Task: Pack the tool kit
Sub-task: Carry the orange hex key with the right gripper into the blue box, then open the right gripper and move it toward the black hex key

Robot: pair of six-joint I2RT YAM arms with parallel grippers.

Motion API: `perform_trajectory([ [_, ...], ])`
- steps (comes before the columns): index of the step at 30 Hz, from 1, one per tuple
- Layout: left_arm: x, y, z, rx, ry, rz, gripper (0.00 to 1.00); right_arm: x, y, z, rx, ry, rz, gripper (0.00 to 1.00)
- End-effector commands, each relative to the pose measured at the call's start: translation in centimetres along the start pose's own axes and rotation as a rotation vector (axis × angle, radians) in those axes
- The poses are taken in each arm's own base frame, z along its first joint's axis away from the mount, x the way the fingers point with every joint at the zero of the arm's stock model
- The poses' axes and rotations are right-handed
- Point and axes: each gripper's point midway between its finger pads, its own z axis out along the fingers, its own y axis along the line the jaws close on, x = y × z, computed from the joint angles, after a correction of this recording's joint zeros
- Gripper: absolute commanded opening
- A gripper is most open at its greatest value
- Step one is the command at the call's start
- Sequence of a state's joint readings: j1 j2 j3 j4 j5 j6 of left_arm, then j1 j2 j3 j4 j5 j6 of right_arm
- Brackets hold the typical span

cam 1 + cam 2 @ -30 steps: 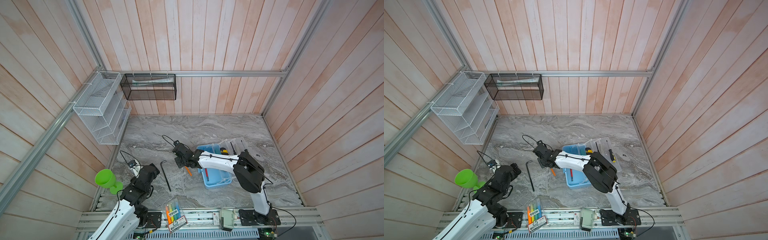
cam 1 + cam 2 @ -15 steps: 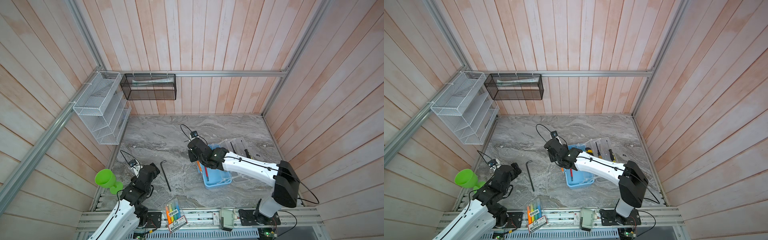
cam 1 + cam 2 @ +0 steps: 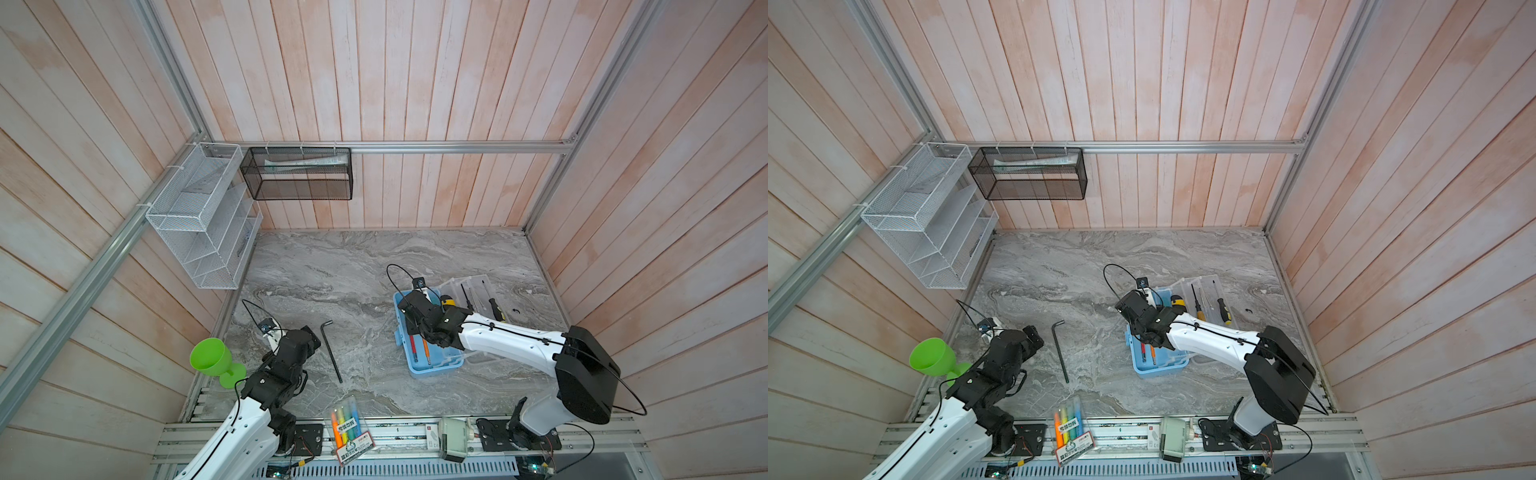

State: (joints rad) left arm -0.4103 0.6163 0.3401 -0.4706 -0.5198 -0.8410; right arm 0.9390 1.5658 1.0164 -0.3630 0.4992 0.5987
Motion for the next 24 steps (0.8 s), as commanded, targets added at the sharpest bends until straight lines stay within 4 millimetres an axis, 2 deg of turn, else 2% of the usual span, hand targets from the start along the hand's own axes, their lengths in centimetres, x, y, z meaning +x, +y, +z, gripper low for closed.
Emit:
perform_trajectory([
  [1,0.4,0.1,0.3,0.001,0.007,0.01,1.0,0.4,0.0,1.2,0.018,0.001,0.018,0.0],
  [7,0.4,0.2,0.3,0.002,0.009,0.014,1.0,1.0,-0.1,3.0,0.074,0.027,-0.012,0.0],
  [14,0.5,0.0,0.3,0.004,0.011,0.017,1.0,1.7,0.0,4.9,0.059,0.051,-0.012,0.0],
  [24,0.5,0.0,0.4,0.002,0.013,0.019,1.0,2.3,0.4,6.4,0.047,0.079,-0.018,0.0],
])
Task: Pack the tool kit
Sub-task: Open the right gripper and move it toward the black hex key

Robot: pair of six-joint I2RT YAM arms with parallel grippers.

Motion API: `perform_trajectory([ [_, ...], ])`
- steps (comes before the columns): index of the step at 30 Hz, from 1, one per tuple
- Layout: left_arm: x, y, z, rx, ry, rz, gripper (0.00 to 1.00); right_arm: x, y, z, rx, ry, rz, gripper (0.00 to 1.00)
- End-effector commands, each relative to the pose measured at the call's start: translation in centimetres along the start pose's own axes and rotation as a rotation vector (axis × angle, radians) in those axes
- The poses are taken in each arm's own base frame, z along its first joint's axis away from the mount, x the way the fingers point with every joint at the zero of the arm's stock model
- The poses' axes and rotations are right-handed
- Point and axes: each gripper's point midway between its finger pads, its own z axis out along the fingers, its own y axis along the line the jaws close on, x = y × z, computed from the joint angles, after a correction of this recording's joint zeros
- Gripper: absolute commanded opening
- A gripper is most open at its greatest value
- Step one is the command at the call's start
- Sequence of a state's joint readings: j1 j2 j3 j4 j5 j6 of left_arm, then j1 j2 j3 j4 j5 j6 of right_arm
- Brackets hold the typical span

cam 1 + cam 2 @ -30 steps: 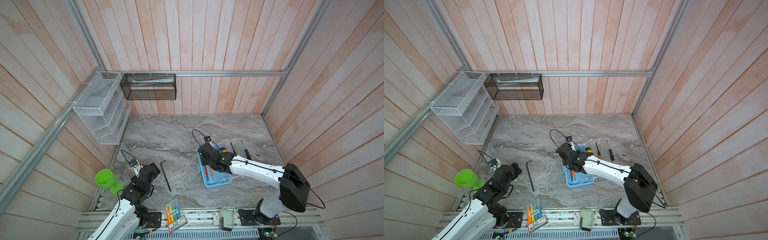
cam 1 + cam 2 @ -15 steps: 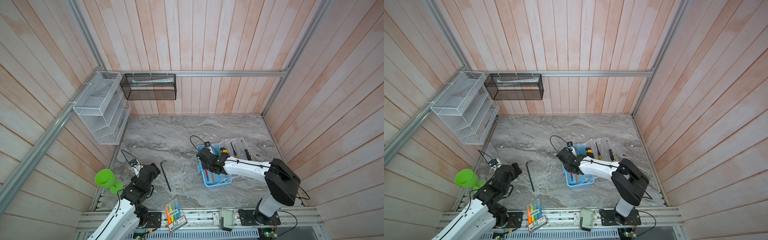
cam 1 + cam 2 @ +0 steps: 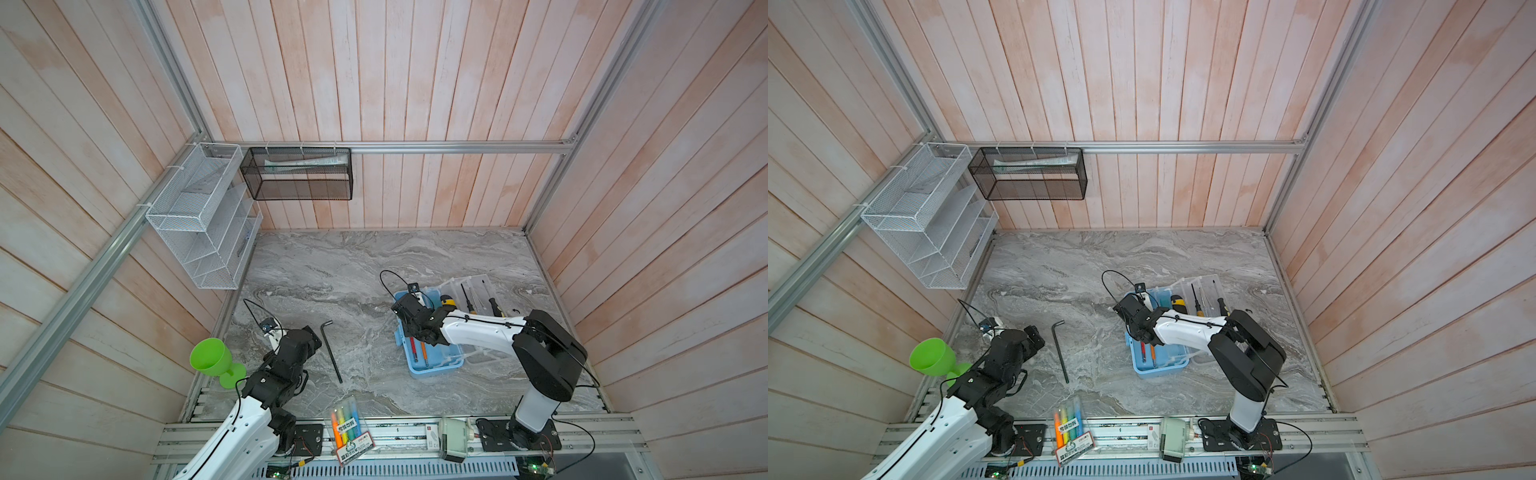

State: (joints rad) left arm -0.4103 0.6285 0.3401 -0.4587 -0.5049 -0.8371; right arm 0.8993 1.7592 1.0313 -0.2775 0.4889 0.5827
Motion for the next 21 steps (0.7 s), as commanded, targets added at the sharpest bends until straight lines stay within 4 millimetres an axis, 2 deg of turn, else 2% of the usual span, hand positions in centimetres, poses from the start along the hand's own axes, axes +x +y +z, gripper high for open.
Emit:
perform_trajectory([
  [1,0.3,0.3,0.2,-0.006,0.002,0.016,1.0,-0.2,0.6,0.9,-0.018,0.007,0.011,0.0],
  [5,0.3,0.3,0.2,-0.007,0.004,0.017,1.0,0.0,0.8,1.0,-0.022,0.041,0.003,0.0],
  [8,0.3,0.3,0.2,-0.006,0.003,0.016,1.0,-0.1,1.0,0.9,-0.023,0.053,0.0,0.08],
  [10,0.3,0.3,0.2,-0.007,0.004,0.017,1.0,-0.2,0.9,0.7,-0.024,0.051,0.003,0.1],
  [21,0.3,0.3,0.2,-0.006,0.002,0.014,1.0,-2.5,0.9,-1.9,-0.025,0.001,-0.004,0.22],
])
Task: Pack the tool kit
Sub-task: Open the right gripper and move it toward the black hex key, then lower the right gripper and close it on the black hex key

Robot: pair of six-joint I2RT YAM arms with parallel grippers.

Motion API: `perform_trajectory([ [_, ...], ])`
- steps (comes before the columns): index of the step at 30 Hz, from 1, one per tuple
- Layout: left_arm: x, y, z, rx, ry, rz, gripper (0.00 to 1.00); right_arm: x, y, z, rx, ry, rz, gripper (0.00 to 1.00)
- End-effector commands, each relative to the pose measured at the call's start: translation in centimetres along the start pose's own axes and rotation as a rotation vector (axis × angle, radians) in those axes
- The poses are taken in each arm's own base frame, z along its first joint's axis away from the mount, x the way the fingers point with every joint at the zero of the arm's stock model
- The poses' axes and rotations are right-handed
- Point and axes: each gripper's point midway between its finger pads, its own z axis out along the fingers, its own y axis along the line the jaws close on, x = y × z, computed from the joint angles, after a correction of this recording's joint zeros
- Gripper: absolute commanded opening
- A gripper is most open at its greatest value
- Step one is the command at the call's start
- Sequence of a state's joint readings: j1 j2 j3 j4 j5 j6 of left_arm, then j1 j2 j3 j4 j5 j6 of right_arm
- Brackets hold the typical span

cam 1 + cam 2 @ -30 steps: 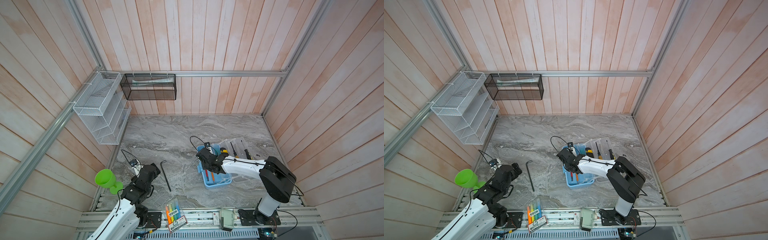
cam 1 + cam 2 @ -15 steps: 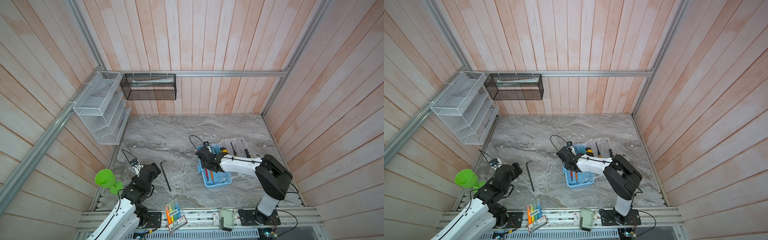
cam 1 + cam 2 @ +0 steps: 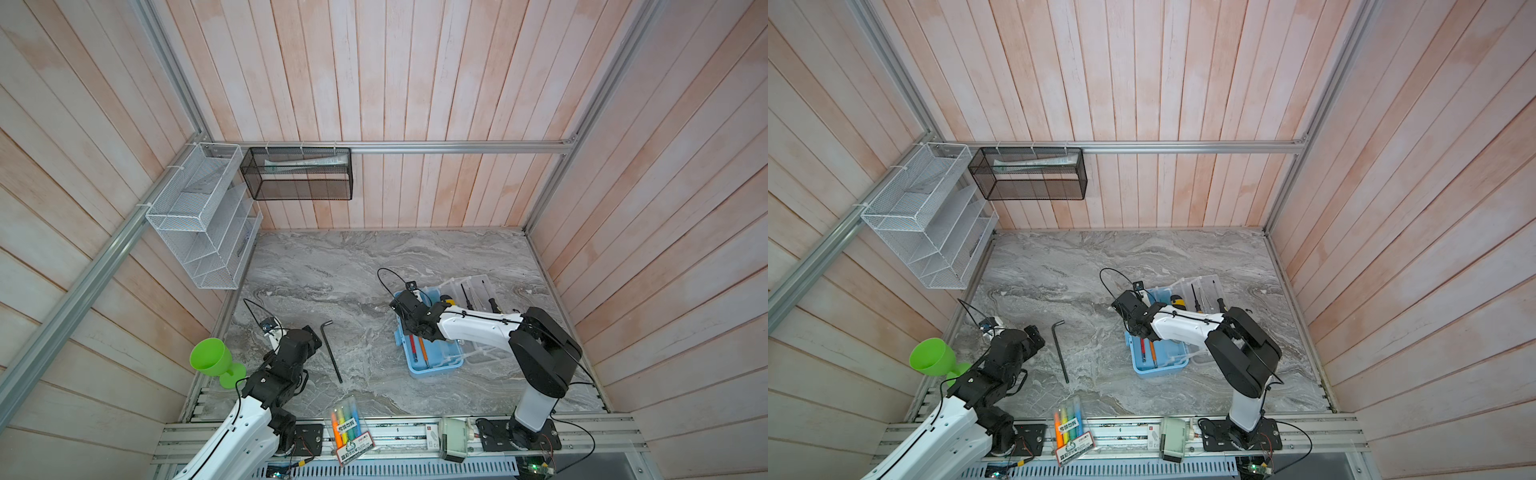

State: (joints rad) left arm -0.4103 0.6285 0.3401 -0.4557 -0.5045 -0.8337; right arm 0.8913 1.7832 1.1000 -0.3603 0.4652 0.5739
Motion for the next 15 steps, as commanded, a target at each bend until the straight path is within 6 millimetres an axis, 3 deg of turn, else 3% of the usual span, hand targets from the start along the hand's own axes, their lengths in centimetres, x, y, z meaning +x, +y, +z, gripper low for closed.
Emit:
perform_trajectory([
  [1,0.3,0.4,0.2,-0.009,0.003,0.012,1.0,-2.4,1.0,-2.5,-0.038,-0.054,0.006,0.24],
  [3,0.3,0.5,0.2,-0.014,0.002,0.009,1.0,-3.4,2.6,-4.3,-0.088,-0.095,-0.02,0.27],
  [7,0.2,1.0,0.0,-0.037,-0.008,-0.01,1.0,-4.6,7.7,-7.8,-0.288,-0.14,-0.051,0.32],
  [10,0.0,1.5,-0.1,-0.048,-0.018,-0.031,1.0,-4.1,12.2,-9.5,-0.452,-0.129,-0.057,0.34],
  [15,-0.2,2.4,0.0,-0.063,-0.015,-0.078,1.0,-2.1,18.9,-9.9,-0.571,-0.095,-0.133,0.35],
])
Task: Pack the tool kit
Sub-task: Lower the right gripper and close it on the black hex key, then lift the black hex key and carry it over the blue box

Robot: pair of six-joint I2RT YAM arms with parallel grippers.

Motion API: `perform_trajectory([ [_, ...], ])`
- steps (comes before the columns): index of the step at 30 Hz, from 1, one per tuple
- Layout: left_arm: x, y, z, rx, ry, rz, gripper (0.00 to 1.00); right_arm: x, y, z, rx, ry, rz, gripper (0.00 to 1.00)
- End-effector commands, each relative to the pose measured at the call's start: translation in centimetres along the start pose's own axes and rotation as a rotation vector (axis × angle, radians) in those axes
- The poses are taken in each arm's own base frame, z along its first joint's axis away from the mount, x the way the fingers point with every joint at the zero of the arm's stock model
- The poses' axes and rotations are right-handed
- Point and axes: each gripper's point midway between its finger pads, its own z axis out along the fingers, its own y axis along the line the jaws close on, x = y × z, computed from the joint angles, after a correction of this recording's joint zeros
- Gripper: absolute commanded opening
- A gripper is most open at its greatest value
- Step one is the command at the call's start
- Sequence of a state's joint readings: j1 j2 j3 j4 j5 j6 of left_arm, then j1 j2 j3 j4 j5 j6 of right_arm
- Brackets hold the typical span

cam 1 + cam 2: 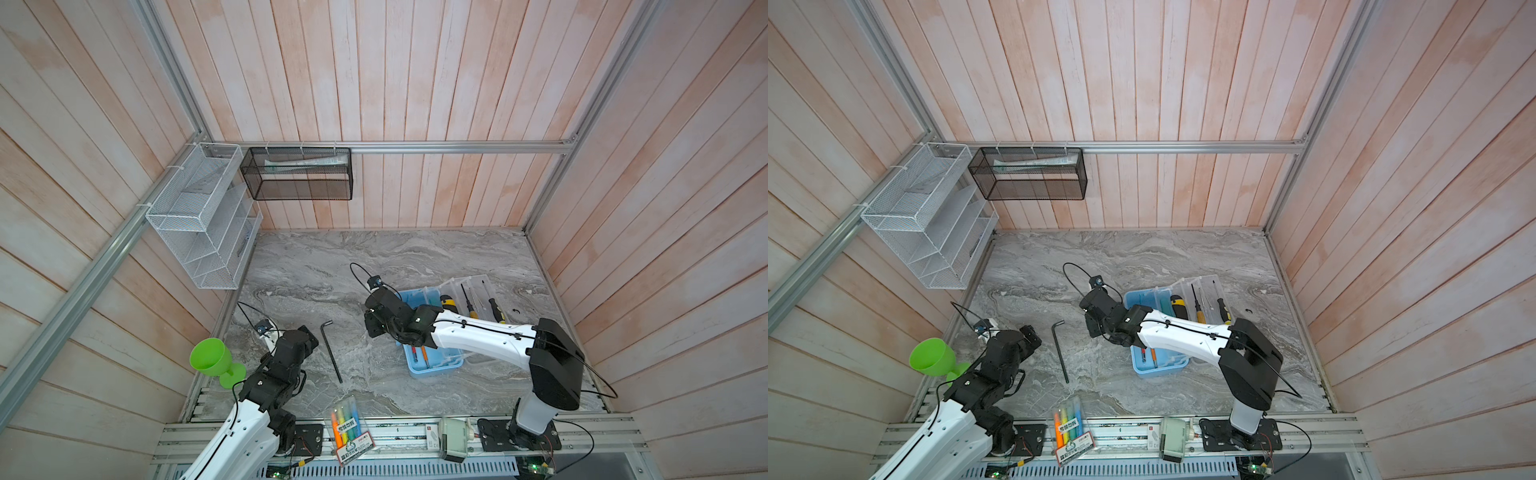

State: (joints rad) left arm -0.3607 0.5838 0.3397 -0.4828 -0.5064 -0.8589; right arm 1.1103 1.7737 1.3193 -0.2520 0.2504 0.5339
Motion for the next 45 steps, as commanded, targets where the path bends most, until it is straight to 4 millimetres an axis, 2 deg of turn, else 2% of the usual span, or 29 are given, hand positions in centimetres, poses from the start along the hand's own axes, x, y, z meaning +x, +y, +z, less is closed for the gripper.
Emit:
perform_trajectory([
  [1,0.6,1.5,0.4,-0.04,0.019,-0.024,1.0,2.2,4.1,2.5,-0.103,0.065,-0.036,0.36],
  [7,0.7,2.6,1.3,-0.064,0.064,-0.069,1.0,5.1,8.3,5.4,-0.195,0.144,-0.064,0.36],
  [11,0.7,2.8,1.4,-0.068,0.061,-0.079,1.0,6.7,9.5,7.3,-0.199,0.192,-0.097,0.36],
  [18,0.7,3.0,1.4,-0.078,0.062,-0.085,1.0,8.8,9.3,10.1,-0.137,0.246,-0.153,0.36],
  [27,0.7,2.9,1.4,-0.071,0.064,-0.083,1.0,10.4,7.7,12.5,-0.027,0.285,-0.213,0.36],
  [34,0.7,2.8,1.4,-0.065,0.066,-0.08,1.0,11.3,7.3,13.1,-0.016,0.309,-0.213,0.33],
  [38,0.8,2.7,1.4,-0.056,0.069,-0.077,1.0,11.1,7.1,13.2,0.004,0.312,-0.216,0.29],
  [45,0.8,2.5,1.4,-0.043,0.069,-0.072,1.0,10.0,6.0,13.0,0.06,0.293,-0.217,0.14],
])
